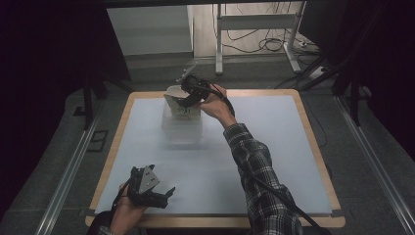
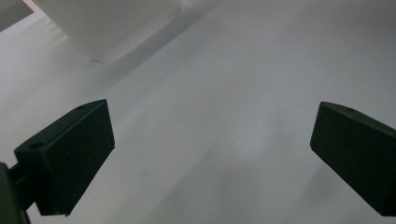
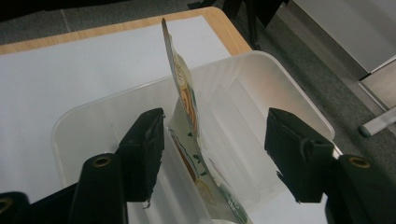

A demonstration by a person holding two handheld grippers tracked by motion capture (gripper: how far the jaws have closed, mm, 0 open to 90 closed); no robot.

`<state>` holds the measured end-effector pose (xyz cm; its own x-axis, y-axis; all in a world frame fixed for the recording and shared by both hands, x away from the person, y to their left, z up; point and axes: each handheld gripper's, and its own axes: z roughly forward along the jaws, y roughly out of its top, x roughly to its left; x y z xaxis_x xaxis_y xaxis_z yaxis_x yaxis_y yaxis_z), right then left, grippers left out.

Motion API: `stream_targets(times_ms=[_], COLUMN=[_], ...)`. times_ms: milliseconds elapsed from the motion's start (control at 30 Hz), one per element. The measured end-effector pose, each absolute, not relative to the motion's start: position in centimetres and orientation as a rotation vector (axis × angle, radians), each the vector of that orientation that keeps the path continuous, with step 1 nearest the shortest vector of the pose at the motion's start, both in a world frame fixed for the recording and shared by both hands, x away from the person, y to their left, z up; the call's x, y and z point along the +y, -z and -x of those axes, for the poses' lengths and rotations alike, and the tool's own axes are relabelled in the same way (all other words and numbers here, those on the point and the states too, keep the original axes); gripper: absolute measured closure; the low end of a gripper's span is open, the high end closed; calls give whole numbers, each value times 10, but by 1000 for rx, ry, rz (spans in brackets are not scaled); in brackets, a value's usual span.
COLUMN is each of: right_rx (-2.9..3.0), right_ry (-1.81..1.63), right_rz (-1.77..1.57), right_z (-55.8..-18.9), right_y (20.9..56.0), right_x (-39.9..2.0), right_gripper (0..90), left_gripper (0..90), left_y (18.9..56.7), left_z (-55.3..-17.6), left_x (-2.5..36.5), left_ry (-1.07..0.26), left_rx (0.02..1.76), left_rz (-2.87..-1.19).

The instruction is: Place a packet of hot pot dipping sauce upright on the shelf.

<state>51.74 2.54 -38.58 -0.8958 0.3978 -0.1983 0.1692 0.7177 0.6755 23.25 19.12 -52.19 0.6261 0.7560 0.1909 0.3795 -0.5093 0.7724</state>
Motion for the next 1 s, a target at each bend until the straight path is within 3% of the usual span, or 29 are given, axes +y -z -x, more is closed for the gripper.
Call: stream_targets(times_ms=[1000], right_rx=[2548], right_ry=[-1088], right_rz=[-561], right_z=[-502], right_y=[384], right_x=[-11], right_gripper=[116], left_gripper=[0], left_y=[522], left_z=[-231], left_x=[187], left_ry=[-675], left_rx=[881], left_rz=[-2147])
